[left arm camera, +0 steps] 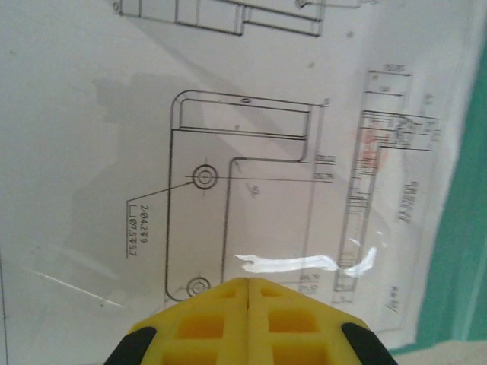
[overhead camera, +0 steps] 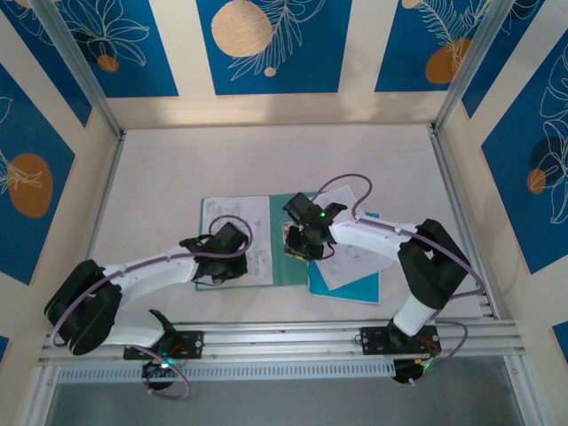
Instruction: Put the files into the folder
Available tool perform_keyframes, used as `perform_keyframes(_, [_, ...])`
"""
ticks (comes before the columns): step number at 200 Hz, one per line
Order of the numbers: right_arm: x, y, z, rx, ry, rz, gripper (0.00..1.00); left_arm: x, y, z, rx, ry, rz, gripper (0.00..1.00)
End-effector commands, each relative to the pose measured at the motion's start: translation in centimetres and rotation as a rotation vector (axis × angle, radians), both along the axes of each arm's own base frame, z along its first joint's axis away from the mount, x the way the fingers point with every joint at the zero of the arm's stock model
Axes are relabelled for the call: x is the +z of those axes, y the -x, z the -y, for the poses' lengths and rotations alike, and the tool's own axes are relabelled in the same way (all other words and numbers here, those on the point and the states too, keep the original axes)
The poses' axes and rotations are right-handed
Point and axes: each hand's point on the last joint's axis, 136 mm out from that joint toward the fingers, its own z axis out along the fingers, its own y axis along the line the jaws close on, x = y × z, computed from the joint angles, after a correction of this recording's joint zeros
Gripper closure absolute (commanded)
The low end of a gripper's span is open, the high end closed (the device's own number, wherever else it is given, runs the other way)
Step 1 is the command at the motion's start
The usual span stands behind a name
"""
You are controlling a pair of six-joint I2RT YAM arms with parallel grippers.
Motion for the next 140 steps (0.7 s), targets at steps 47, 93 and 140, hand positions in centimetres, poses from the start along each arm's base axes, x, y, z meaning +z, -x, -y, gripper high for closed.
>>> perform_keyframes(47, [2.5,-1.6,0.6,-0.301,0.044,-0.054,0.64,0.1,1.0,2.2,-0.039,0.061,-0.010,1.00])
perform_keyframes(93, [1.8,-2.9,-2.1,-0.358,0.021,-0.084,0.59,-1.5,1.8,2.2,-0.045,0.040,-0.026,1.00])
perform_keyframes(140, [0.1,-3.3,-3.7,-0.416,0.045,-0.118,0.51,-2.7,2.5,1.3,-0.038,0.011,-0.041,1.00])
